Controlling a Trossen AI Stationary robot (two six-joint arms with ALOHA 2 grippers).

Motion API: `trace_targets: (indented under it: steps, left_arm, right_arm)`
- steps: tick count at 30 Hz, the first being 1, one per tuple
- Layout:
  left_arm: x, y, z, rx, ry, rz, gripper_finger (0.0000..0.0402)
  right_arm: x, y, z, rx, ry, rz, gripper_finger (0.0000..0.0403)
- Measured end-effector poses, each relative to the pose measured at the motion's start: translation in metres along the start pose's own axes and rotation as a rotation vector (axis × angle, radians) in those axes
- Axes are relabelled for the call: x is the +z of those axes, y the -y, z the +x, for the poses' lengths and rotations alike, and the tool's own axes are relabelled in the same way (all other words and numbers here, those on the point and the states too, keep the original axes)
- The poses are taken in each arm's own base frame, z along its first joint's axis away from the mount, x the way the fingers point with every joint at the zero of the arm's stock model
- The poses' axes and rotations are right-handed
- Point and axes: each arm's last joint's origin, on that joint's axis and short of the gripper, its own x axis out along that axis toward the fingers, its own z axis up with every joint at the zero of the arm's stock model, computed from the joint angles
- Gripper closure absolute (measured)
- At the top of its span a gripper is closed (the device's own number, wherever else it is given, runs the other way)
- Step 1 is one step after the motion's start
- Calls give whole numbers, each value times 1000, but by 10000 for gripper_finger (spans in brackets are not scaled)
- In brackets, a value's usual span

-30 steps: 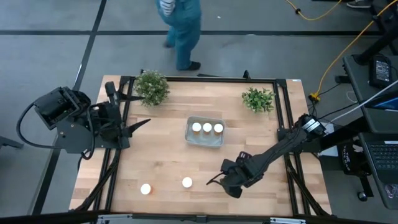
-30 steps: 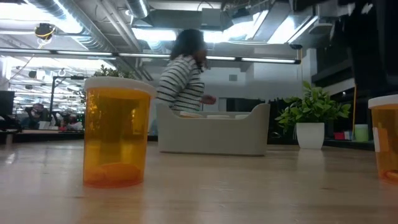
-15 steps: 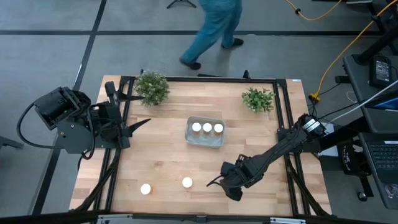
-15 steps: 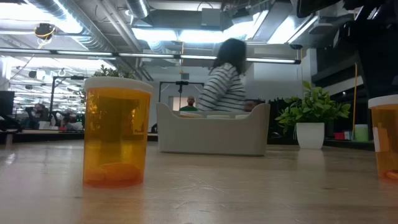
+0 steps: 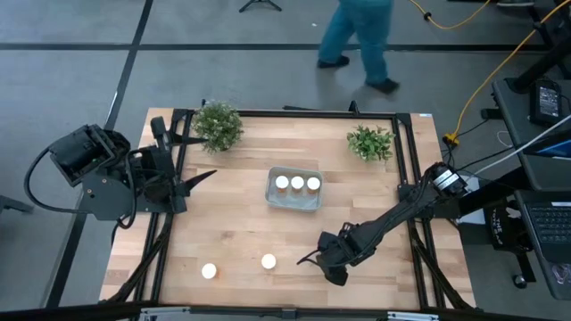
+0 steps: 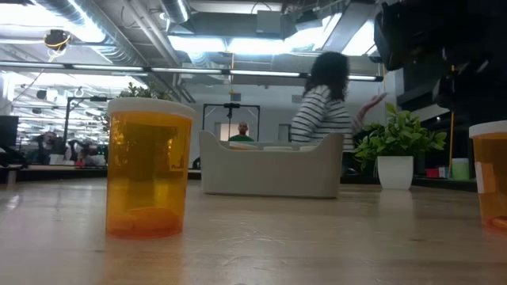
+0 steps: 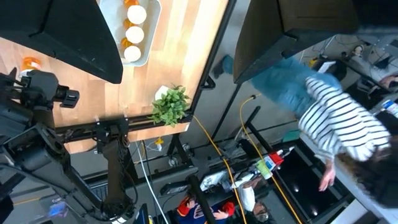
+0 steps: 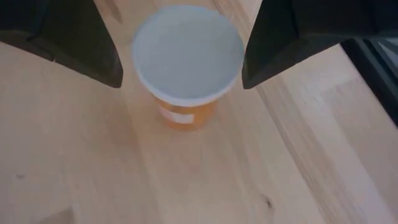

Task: Pick and place pill bottles into a basket
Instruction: Put the orange pill bottle into the grey bin

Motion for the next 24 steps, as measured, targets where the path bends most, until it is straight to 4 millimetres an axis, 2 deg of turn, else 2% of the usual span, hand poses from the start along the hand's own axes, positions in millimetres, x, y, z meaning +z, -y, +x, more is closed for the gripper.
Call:
trace_targets:
  steps: [6, 20, 24]
  left_arm:
    - [0, 1, 0, 0, -1, 2, 100]
    - [0, 1, 0, 1, -1, 12, 100]
    - [0, 1, 0, 1, -1, 19, 100]
  right_arm:
    - [0, 0, 0, -1, 0, -13, 98]
    - [10, 5, 0, 10, 16, -30, 202]
    - [11, 5, 0, 10, 17, -27, 205]
